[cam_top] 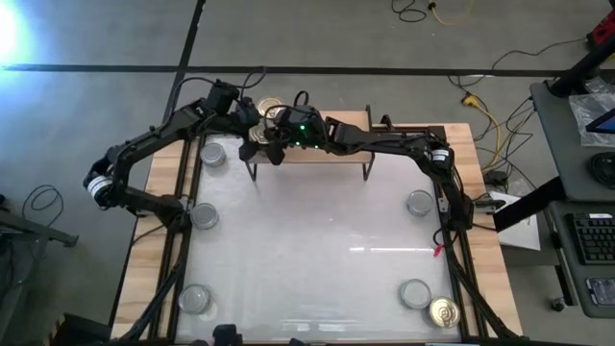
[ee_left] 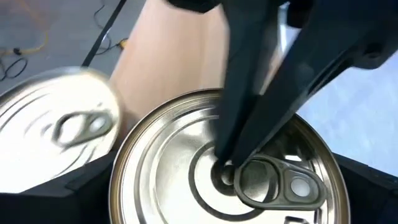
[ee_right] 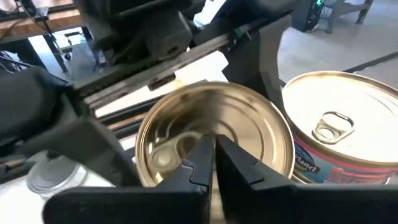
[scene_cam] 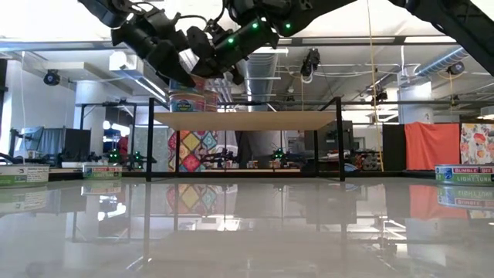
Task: Stack canned seafood by type on shelf
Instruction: Stack the blue-pink tuna can on top of the other blue-pink tuna on the shelf
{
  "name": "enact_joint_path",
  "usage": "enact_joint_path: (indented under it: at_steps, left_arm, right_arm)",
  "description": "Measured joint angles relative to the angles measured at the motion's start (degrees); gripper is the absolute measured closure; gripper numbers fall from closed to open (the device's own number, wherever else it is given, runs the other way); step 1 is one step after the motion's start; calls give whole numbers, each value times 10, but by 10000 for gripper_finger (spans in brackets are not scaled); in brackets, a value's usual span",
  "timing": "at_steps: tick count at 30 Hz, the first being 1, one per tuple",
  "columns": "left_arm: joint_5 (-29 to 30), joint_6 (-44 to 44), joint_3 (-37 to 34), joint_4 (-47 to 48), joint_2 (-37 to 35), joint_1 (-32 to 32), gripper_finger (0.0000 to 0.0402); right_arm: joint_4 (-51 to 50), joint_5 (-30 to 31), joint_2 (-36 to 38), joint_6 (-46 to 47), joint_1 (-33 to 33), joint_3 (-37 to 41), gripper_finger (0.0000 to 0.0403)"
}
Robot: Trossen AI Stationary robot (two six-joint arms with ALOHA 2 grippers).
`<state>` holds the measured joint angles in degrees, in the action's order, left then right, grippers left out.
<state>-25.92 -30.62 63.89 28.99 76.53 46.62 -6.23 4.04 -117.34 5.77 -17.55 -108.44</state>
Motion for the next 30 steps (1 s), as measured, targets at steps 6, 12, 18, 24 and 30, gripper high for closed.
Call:
enact_joint_path:
  at_steps: [6,12,18,24,30]
  left_arm:
    - [-2,-1,-14,-13,0,0,10]
    - [-30,14,-25,-31,-1,-6,10]
    - [-42,21,-27,-40,-1,-16,10]
    - [-43,27,-27,-51,14,-20,10]
    - [-40,29,-27,-52,14,-20,10]
  right_arm:
    - [-7,-1,0,-5,0,0,390]
    - [-6,-2,0,-5,0,0,390]
    - [-3,-28,0,-5,0,0,390]
    - [-12,-31,0,-18,0,0,390]
    - [-31,-32,1,-30,0,0,390]
